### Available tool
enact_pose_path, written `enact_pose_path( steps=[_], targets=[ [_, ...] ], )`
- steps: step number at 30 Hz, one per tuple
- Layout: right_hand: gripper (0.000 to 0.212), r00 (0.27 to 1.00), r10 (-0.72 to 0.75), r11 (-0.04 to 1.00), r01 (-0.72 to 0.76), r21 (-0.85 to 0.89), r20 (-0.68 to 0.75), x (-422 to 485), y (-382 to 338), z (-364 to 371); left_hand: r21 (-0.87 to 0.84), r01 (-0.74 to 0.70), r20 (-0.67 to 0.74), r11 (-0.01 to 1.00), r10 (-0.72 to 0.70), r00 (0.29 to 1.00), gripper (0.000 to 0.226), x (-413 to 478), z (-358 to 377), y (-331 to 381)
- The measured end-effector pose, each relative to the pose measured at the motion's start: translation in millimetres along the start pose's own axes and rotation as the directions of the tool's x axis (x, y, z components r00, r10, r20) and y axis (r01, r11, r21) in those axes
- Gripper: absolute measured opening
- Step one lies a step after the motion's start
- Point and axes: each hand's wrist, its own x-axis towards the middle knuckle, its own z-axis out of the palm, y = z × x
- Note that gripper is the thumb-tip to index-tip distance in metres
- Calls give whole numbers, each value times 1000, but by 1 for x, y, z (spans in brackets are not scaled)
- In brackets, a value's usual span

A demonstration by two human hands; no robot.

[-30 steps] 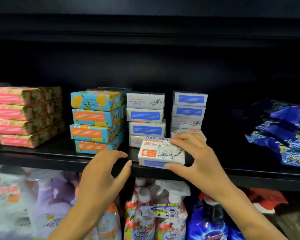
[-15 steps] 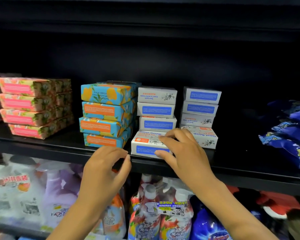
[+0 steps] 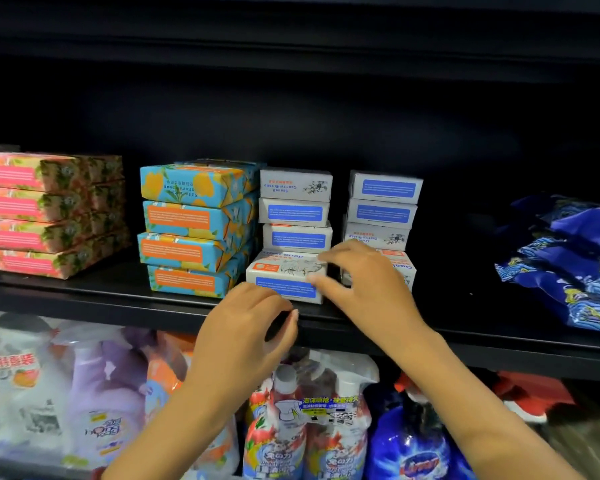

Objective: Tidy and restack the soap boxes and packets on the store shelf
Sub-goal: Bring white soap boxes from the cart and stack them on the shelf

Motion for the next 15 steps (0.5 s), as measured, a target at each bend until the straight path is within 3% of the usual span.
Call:
enact_pose_path(
  steps=[3, 6, 8, 13, 15],
  targets=[
    [41, 993, 113, 992, -115, -49, -45, -7, 32, -27, -30, -42, 82, 999, 45, 996, 33, 9, 9, 12],
    [45, 976, 143, 982, -119, -148, 166, -16, 58, -43, -55, -64, 100, 996, 69, 993, 37, 17, 17, 24],
    [46, 965, 124, 986, -93, -140, 230, -21, 64, -46, -62, -58, 72, 996, 63, 995, 38, 20, 21, 29],
    [39, 986, 142, 989, -137, -50, 93, -27, 66, -59, -96, -25, -7, 995, 25, 1000, 36, 19, 24, 30],
    [52, 975, 192, 979, -182, -96, 112, -24, 65, -62, -95, -23, -7, 995, 23, 1000, 35, 19, 25, 29]
  ],
)
